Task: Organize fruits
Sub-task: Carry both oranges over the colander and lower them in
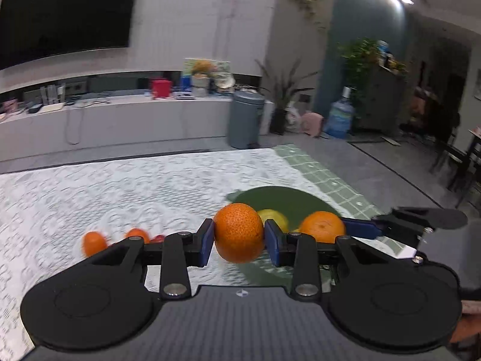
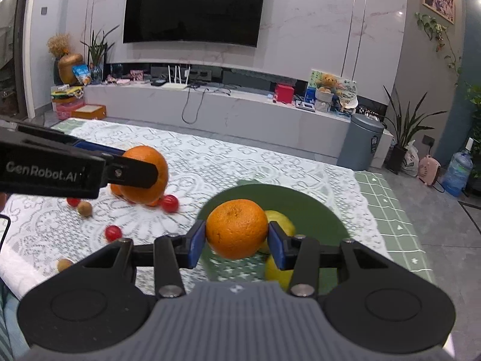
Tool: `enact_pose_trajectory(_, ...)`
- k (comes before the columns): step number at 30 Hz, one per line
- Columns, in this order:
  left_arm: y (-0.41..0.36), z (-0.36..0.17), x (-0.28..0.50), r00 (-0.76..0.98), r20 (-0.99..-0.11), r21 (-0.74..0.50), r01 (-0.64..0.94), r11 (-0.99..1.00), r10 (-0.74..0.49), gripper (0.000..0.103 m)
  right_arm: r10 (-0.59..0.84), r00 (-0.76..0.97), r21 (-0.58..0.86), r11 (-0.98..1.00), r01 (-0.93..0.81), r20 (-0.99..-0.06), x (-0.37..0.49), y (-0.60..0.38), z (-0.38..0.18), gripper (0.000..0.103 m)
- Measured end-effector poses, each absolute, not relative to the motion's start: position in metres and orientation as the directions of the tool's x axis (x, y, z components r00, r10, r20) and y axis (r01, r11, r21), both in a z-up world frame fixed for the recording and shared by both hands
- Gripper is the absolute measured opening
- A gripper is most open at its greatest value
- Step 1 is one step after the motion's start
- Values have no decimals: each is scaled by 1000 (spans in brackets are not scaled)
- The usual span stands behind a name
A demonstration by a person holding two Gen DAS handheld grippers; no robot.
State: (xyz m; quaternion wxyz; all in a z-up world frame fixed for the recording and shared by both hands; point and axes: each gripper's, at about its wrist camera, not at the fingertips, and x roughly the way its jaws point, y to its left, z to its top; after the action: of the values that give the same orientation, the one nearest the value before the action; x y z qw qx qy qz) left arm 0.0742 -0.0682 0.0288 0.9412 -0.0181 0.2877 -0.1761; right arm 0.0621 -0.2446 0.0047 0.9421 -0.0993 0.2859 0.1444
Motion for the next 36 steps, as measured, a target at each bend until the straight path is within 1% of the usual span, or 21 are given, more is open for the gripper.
enact_pose_trajectory(10, -107, 18, 102, 676, -604, -149, 423, 894, -421, 41, 136, 754, -175, 932, -317, -643, 88, -273, -4, 43)
enact_pose_trajectory(16, -117, 5, 123, 607, -664, -178, 439, 881, -437, 41, 118, 715, -194, 921, -339, -689, 106, -282, -13, 43)
enact_pose_trajectory(24, -125, -10, 144, 572, -708, -172, 427, 888, -413, 41, 93, 696, -235, 902, -361, -712, 128, -281, -25, 43)
enact_pose_trajectory(36, -135, -24, 178, 553, -740, -164, 403, 900, -383, 41, 71, 690, -260, 895, -363, -720, 161, -285, -37, 43)
